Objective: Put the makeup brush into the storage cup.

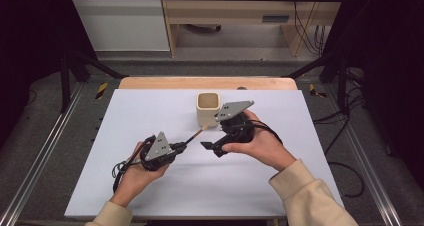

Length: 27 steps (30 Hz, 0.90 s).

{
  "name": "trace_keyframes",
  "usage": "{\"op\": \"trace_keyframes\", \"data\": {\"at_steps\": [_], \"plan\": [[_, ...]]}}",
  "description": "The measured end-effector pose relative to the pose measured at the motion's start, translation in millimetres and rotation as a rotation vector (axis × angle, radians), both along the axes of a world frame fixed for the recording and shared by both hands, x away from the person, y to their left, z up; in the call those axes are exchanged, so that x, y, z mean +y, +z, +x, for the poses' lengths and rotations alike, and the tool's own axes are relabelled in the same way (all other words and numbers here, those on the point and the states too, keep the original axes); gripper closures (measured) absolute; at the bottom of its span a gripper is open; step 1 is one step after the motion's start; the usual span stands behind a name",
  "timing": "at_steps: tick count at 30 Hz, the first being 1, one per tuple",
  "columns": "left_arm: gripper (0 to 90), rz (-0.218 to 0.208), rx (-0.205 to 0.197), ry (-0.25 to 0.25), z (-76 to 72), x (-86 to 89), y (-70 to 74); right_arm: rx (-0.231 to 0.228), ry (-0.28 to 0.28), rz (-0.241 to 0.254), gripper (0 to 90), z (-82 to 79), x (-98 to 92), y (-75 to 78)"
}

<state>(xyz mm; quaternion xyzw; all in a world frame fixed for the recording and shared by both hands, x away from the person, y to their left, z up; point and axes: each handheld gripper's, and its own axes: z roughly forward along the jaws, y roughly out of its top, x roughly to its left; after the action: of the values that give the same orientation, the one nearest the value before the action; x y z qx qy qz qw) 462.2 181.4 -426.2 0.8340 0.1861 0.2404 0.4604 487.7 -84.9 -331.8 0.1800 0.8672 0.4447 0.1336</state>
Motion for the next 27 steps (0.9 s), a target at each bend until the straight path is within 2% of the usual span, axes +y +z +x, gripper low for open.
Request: {"op": "trace_keyframes", "data": {"at_steps": [2, 4, 5, 6, 8, 10, 12, 13, 15, 17, 19, 22, 24, 27], "plan": [[83.7, -0.020, 0.000, 0.027, 1.1, 4.5, 0.5, 0.012, -0.019, 0.030, 6.0, 1.7, -4.5, -3.1], [83.6, -0.051, 0.004, 0.048, 1.5, 8.8, 0.6, 0.003, -0.037, 0.058, 6.1, 1.2, -8.6, -7.2], [83.6, -0.061, 0.002, 0.058, 1.4, 10.8, 0.7, 0.007, -0.053, 0.096, 6.5, -0.3, -12.4, -11.9], [83.6, -0.072, 0.001, 0.064, 1.2, 12.7, 0.7, 0.007, -0.053, 0.096, 6.5, -0.3, -12.4, -11.9], [83.6, -0.107, -0.002, 0.070, 0.4, 15.1, 0.6, 0.006, -0.078, 0.131, 7.1, -1.9, -15.7, -17.2], [83.6, -0.109, -0.007, 0.076, -0.8, 15.6, 1.9, 0.001, -0.106, 0.173, 7.0, -6.9, -20.9, -25.8], [83.7, -0.127, -0.013, 0.078, -1.8, 14.9, 3.5, -0.004, -0.115, 0.183, 7.4, -8.9, -22.2, -28.2], [83.6, -0.151, -0.014, 0.081, -2.3, 13.7, 5.2, -0.016, -0.132, 0.201, 7.7, -12.1, -24.4, -32.8], [83.6, -0.164, -0.014, 0.081, -2.6, 13.0, 6.1, -0.022, -0.142, 0.213, 8.7, -13.1, -25.5, -35.2], [83.6, -0.172, -0.023, 0.083, -3.4, 9.8, 6.3, -0.039, -0.169, 0.260, 12.8, -14.0, -27.9, -42.2], [83.6, -0.169, -0.022, 0.076, -4.4, 5.7, 4.6, -0.037, -0.180, 0.286, 14.4, -13.5, -28.6, -46.4], [83.6, -0.172, -0.017, 0.069, -5.5, 1.2, 2.6, -0.029, -0.192, 0.301, 14.5, -13.3, -28.8, -50.0], [83.6, -0.192, 0.000, 0.060, -6.9, -3.3, 2.1, -0.034, -0.198, 0.270, 13.2, -12.7, -27.7, -52.9], [83.6, -0.210, 0.014, 0.047, -9.5, -10.0, 1.4, -0.021, -0.219, 0.298, 13.6, -12.6, -29.1, -54.3]]}}
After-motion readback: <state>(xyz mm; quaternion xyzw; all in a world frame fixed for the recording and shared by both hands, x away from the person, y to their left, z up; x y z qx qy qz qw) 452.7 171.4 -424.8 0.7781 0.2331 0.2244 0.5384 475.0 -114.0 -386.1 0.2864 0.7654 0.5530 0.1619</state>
